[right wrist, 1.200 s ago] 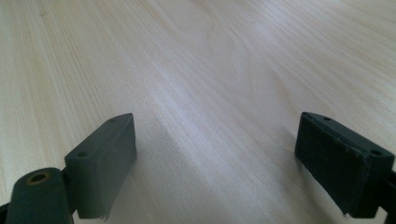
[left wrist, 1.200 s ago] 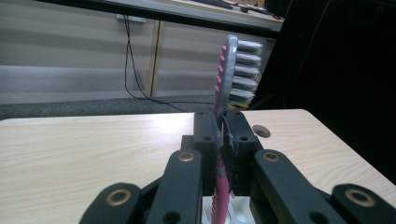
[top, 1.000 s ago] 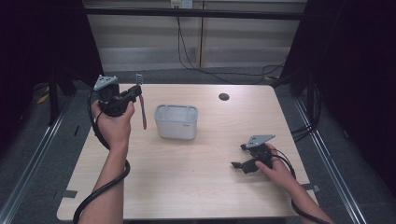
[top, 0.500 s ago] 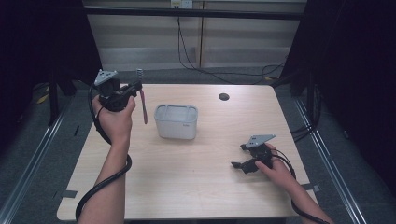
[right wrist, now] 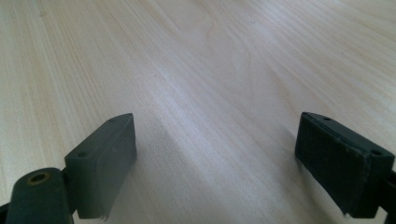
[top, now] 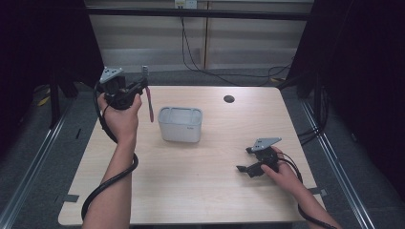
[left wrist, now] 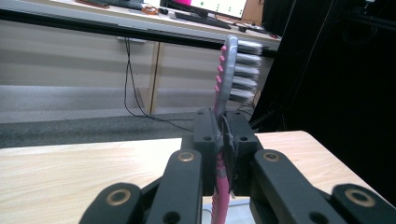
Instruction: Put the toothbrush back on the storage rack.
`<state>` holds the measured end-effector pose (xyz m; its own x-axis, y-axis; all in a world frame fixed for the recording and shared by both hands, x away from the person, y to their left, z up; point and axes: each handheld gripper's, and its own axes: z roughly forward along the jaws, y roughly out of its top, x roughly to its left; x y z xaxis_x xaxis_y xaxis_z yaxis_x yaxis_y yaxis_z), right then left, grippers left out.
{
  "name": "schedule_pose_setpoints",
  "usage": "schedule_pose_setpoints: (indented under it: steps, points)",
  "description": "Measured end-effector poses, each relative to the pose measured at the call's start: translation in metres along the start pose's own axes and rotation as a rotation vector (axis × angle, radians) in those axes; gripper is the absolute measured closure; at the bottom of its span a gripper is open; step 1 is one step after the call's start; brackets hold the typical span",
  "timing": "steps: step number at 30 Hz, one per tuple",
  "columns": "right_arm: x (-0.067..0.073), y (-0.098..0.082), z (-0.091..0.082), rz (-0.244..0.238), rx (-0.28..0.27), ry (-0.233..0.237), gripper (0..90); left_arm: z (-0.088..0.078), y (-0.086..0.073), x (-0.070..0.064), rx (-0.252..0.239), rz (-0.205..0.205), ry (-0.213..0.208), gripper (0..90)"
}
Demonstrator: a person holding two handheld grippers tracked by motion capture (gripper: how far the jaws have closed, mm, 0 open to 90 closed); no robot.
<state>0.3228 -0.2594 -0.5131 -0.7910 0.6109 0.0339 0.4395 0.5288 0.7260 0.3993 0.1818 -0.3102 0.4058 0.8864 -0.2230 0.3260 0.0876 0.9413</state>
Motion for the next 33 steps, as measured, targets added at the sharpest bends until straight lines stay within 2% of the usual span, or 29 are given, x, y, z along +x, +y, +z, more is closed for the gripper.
schedule_pose_setpoints:
  steps: [19, 33]
  points:
    - [0.0, 0.0, 0.0, -0.004, -0.002, -0.001, 12.3, 0.011, 0.01, -0.004, -0.03, -0.002, -0.01, 84.8]
    - [0.0, 0.0, 0.0, -0.004, -0.002, -0.001, 12.2, 0.023, 0.009, -0.008, -0.035, 0.005, -0.021, 84.8]
